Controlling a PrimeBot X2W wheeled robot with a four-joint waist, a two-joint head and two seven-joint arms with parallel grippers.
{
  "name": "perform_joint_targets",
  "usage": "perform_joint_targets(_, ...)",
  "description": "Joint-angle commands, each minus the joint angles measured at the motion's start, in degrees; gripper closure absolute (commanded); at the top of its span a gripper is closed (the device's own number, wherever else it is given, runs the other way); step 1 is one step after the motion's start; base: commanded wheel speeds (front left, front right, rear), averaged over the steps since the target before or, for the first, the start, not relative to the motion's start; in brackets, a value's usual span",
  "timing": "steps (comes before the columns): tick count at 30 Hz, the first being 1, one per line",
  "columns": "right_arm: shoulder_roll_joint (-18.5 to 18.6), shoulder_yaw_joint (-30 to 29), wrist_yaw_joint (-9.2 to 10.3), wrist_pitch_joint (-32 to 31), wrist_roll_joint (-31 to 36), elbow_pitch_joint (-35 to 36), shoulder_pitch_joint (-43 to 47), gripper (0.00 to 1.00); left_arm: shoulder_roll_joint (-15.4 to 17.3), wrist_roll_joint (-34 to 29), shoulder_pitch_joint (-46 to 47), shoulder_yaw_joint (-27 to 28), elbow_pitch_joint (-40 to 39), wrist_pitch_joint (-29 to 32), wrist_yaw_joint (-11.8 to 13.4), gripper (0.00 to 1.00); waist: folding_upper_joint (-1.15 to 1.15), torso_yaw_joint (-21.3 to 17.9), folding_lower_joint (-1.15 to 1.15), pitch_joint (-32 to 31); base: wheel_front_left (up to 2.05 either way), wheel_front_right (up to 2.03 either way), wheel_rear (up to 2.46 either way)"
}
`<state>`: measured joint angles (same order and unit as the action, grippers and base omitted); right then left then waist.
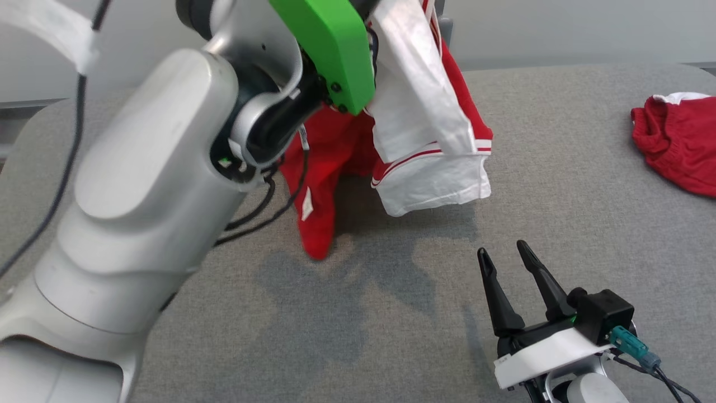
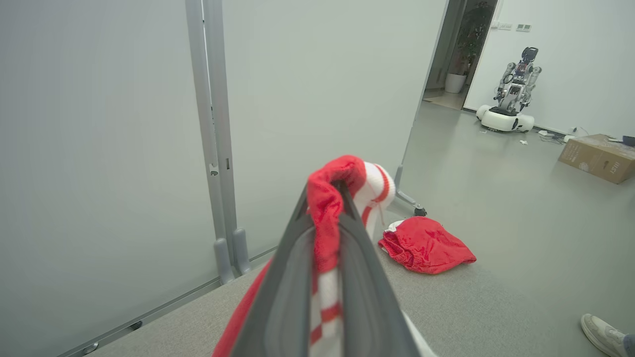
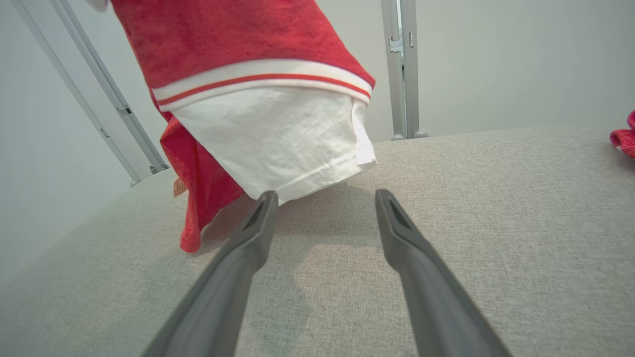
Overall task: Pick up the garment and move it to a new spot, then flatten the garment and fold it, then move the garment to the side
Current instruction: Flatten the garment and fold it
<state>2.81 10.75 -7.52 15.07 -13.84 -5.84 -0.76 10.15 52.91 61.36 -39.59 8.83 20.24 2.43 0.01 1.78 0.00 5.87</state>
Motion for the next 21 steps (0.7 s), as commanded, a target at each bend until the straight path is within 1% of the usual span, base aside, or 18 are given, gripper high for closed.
perform_joint_targets(1, 0.2, 0.1, 0.06, 0.2, -1.8, -0.1, -1.2, 0.00, 1.2, -0.6, 4.3, 0.7, -0.5, 2.9, 1.3, 1.00, -0.01, -1.4, 0.00, 1.2, 0.00, 0.00, 0.00)
perform_joint_targets(2, 0.2, -0.1, 0.06, 0.2, -2.2, -0.2, -1.4, 0.00, 1.9, -1.8, 6.6, 0.5, -0.5, 4.2, 1.5, 1.00, -0.01, -1.6, 0.00, 1.5, 0.00, 0.00, 0.00)
perform_joint_targets(5, 0.2, -0.5, 0.06, 0.2, -3.4, -0.6, -2.0, 0.00, 1.7, -2.3, 10.9, -0.1, 0.8, 7.4, 1.9, 1.00, -0.01, -2.1, 0.00, 1.9, 0.00, 0.00, 0.00)
perform_joint_targets(10, 0.2, -0.3, 0.06, 0.2, -4.3, -0.8, -2.5, 0.00, 0.7, -2.3, 15.2, 0.1, 3.8, 9.5, 2.2, 1.00, -0.01, -2.6, 0.00, 2.5, 0.00, 0.00, 0.00)
perform_joint_targets(12, 0.2, -0.6, 0.06, 0.2, -4.5, -0.5, -3.1, 0.00, 0.2, -1.4, 16.0, 0.8, 4.9, 9.8, 2.6, 1.00, -0.01, -2.9, 0.00, 3.1, 0.00, 0.00, 0.00)
perform_joint_targets(17, 0.2, -1.3, 0.06, 0.2, -4.0, -0.3, -3.4, 0.00, 3.6, -2.3, 15.3, 1.7, 6.7, 9.2, 2.1, 1.00, -0.01, -3.2, 0.00, 4.3, 0.00, 0.00, 0.00)
perform_joint_targets(19, 0.2, -1.7, 0.06, 0.2, -3.2, -0.4, -3.4, 0.00, 5.9, -2.2, 13.6, 2.2, 7.2, 9.1, 2.0, 1.00, -0.01, -3.0, 0.00, 4.8, 0.00, 0.00, 0.00)
perform_joint_targets(21, 0.2, -2.1, 0.06, 0.2, -2.6, -0.2, -3.4, 0.00, 9.2, -2.5, 11.3, 2.5, 7.3, 9.2, 1.6, 1.00, -0.01, -2.5, 0.00, 5.3, 0.00, 0.00, 0.00)
